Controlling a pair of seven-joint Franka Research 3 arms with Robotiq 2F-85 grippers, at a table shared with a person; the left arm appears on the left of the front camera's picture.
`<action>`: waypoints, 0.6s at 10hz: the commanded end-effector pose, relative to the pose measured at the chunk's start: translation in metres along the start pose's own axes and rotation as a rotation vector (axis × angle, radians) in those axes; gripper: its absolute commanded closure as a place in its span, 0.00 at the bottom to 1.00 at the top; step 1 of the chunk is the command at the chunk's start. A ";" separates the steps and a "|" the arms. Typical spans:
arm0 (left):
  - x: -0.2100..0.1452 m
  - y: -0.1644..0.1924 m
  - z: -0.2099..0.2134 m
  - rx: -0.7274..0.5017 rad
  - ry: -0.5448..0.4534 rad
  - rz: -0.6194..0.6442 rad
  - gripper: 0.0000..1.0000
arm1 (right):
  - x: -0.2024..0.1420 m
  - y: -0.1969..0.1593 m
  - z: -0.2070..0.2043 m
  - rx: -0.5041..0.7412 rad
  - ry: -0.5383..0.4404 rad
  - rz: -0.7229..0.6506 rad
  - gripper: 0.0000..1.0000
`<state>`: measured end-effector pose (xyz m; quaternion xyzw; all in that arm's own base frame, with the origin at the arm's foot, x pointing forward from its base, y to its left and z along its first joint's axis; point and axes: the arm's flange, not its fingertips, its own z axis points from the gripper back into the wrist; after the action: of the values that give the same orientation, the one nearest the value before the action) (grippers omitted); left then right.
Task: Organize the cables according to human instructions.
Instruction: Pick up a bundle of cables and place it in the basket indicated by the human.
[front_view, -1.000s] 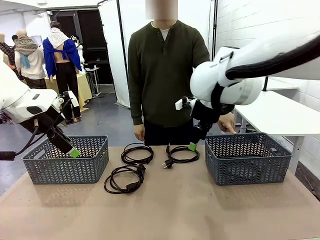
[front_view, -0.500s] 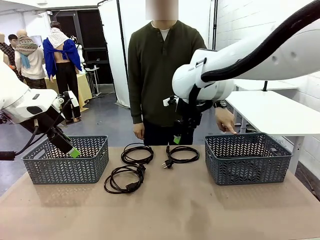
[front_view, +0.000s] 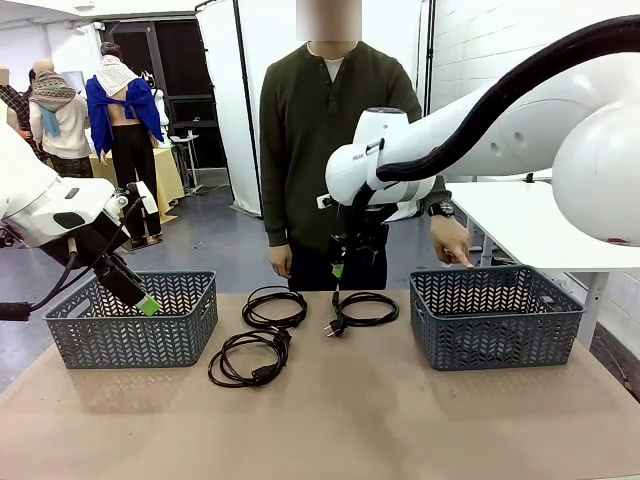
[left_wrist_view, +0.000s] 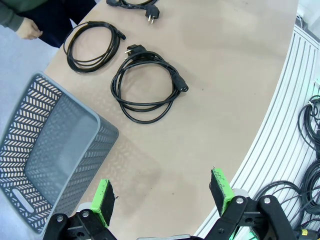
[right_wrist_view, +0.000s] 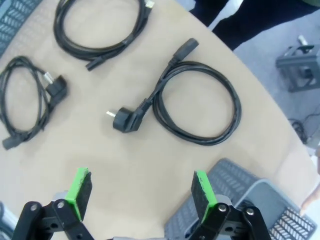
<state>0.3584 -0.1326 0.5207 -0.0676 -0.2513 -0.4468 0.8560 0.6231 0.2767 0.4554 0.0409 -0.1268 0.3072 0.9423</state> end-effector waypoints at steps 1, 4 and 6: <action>0.000 0.002 -0.001 0.009 -0.007 -0.002 0.00 | 0.012 0.001 -0.003 -0.043 0.028 -0.020 0.00; 0.000 0.002 -0.001 0.009 -0.007 -0.002 0.00 | 0.000 0.000 0.000 0.000 0.000 0.000 0.00; 0.000 0.002 -0.001 0.009 -0.007 -0.002 0.00 | 0.000 0.000 0.000 0.000 0.000 0.000 0.00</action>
<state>0.3584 -0.1326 0.5207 -0.0676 -0.2513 -0.4467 0.8560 0.6267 0.2811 0.4564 0.0369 -0.1288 0.3058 0.9426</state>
